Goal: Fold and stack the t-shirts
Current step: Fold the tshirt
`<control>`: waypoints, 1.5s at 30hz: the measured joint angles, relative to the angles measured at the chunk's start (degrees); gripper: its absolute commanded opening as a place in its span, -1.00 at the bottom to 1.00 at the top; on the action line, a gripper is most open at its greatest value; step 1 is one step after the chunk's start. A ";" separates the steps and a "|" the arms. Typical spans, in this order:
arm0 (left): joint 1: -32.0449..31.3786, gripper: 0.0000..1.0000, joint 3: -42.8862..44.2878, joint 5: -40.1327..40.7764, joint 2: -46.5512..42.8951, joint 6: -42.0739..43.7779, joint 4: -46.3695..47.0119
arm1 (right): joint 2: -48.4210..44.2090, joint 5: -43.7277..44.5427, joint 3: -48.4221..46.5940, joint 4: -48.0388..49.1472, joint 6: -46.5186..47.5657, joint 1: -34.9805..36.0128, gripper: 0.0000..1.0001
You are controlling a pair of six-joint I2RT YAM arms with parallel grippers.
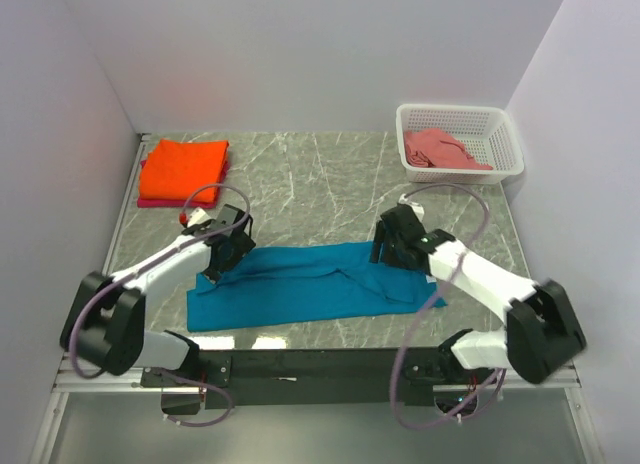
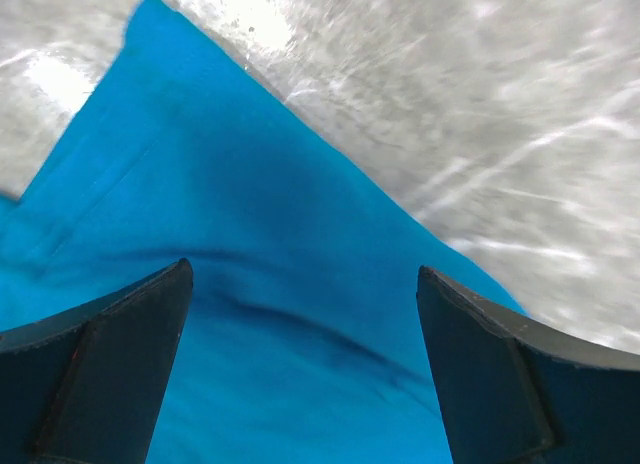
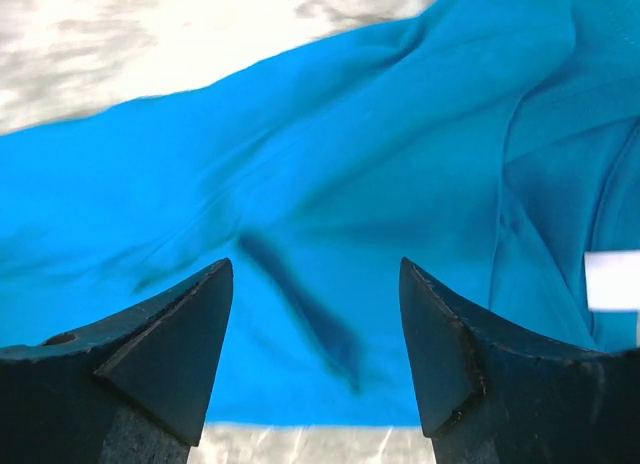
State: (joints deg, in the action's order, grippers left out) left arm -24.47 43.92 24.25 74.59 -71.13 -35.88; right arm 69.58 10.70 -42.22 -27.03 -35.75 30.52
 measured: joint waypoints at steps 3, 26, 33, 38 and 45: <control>0.09 0.99 0.07 -0.81 5.27 1.75 1.51 | 9.22 -0.87 -2.12 1.16 0.07 -1.64 0.46; -9.05 0.99 -5.84 -10.93 0.46 -0.87 1.29 | 49.42 -6.29 -44.37 -4.52 16.11 -7.19 0.40; -20.61 0.99 -6.60 -20.81 -0.55 -3.76 -0.28 | 67.14 -13.35 -73.88 -12.20 24.24 -7.17 0.32; -28.28 0.99 -3.13 -22.97 3.37 -6.45 -5.46 | 70.66 -16.68 -80.43 -15.04 26.01 -5.84 0.32; -34.60 0.99 1.84 -23.15 4.02 -6.84 -10.99 | 73.64 -17.86 -87.10 -18.27 26.47 -4.24 0.36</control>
State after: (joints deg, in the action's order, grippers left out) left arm -59.07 45.76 1.10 78.61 -77.97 -46.87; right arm 143.22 -7.16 -129.32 -45.30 -9.28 26.28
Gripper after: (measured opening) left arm 0.994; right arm 0.672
